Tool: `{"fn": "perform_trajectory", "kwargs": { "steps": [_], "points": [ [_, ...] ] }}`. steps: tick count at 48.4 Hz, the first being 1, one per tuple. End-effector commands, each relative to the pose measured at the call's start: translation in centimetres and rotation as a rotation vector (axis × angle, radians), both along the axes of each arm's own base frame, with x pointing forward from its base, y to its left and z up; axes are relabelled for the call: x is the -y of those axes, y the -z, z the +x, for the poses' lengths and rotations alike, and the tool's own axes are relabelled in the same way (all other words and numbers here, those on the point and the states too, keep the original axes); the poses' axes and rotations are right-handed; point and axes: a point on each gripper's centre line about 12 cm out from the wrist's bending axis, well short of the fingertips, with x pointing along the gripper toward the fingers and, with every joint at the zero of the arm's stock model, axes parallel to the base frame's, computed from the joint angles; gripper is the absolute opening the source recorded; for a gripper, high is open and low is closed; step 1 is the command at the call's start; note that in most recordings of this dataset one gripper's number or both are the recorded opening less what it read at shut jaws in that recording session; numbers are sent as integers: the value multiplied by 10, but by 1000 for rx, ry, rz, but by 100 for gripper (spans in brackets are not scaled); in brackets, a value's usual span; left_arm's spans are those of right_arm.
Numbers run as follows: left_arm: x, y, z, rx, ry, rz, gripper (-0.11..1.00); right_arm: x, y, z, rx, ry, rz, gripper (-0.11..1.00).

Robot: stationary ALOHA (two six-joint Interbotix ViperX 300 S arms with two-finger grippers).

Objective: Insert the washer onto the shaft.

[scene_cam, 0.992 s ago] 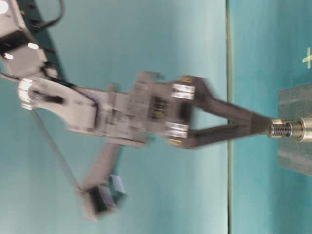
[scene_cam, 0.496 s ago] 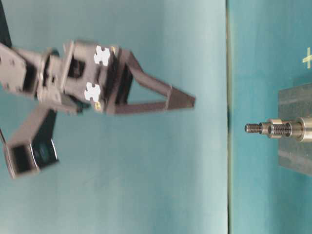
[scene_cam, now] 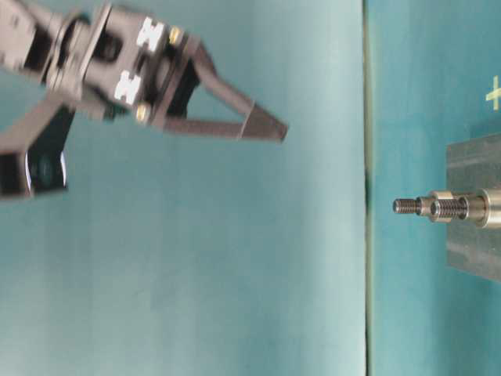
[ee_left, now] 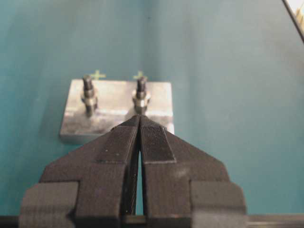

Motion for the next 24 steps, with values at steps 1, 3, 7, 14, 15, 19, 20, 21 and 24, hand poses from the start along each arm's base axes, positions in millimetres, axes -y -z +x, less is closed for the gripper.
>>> {"fn": "perform_trajectory", "kwargs": {
  "steps": [1,3,7,14,15,19,20,21,24],
  "points": [
    [0,-7,2,17,-1,1,0,-1,-16,-8,69,14,0,2],
    [0,-6,2,17,-1,1,0,-1,-14,-12,78,15,-2,2],
    [0,-6,2,15,-1,4,0,-1,-12,-18,105,20,-6,2],
    [0,-5,2,14,0,6,0,-5,-9,-29,164,21,-13,2],
    [0,-5,2,14,0,6,0,-5,-8,-31,170,21,-14,2],
    [0,-5,2,12,0,6,0,-6,-6,-37,203,23,-19,2],
    [0,-5,2,12,0,6,0,-6,-5,-39,209,24,-20,2],
    [0,-5,2,12,0,6,0,-6,-4,-41,217,25,-21,2],
    [-1,-5,2,12,-1,9,0,-7,-4,-45,247,26,-25,2]
  ]
}}
